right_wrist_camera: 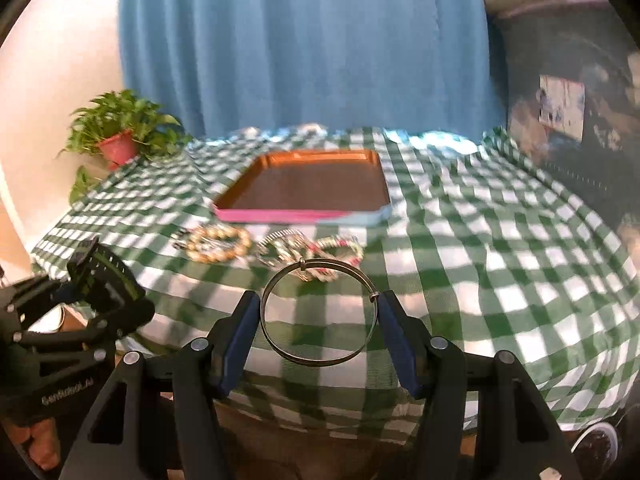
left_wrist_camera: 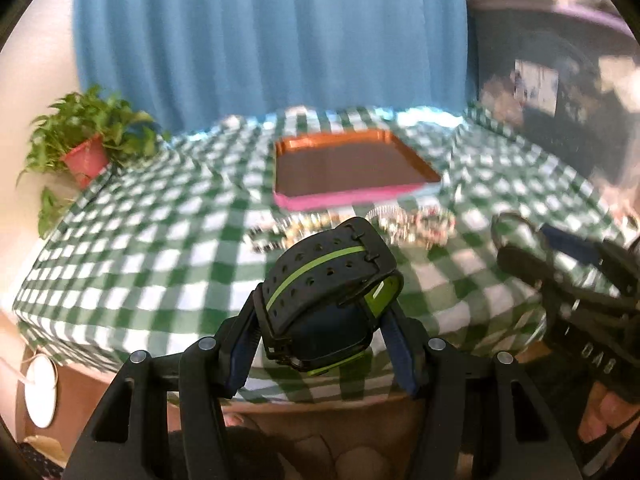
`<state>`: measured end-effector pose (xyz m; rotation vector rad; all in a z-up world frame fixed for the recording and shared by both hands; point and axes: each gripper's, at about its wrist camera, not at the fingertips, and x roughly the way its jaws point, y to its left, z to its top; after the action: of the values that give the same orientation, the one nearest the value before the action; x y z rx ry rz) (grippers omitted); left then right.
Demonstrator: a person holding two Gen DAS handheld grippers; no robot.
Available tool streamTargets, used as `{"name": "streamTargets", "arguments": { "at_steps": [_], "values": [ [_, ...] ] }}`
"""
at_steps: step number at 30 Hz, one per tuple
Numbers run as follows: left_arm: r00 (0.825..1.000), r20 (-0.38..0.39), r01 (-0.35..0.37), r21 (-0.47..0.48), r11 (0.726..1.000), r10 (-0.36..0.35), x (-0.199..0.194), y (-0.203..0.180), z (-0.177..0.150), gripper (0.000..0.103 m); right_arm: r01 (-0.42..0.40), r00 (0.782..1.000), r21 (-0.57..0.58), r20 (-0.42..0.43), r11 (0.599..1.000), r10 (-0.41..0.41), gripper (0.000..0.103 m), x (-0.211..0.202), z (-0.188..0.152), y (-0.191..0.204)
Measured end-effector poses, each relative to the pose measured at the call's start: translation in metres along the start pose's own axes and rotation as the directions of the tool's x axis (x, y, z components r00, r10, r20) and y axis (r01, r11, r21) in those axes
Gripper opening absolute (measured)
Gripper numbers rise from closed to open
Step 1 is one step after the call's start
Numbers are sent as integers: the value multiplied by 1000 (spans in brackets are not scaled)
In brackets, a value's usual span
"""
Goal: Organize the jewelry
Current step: 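Lift the smartwatch with the left gripper while the right gripper lifts the bangle toward the tray, then lower the smartwatch into the tray and open the left gripper while the right releases the bangle there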
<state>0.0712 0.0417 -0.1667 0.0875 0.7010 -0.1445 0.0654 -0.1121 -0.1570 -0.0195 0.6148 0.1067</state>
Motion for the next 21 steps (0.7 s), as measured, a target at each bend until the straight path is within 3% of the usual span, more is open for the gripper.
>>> {"name": "streamTargets", "arguments": {
  "at_steps": [5, 21],
  "values": [
    [999, 32, 26, -59, 998, -24, -25, 10, 9, 58, -25, 998, 5, 51, 1000, 24, 57, -24, 11, 7],
    [984, 161, 94, -67, 993, -82, -54, 11, 65, 58, -50, 989, 40, 139, 998, 44, 57, -52, 59, -1]
  ]
}}
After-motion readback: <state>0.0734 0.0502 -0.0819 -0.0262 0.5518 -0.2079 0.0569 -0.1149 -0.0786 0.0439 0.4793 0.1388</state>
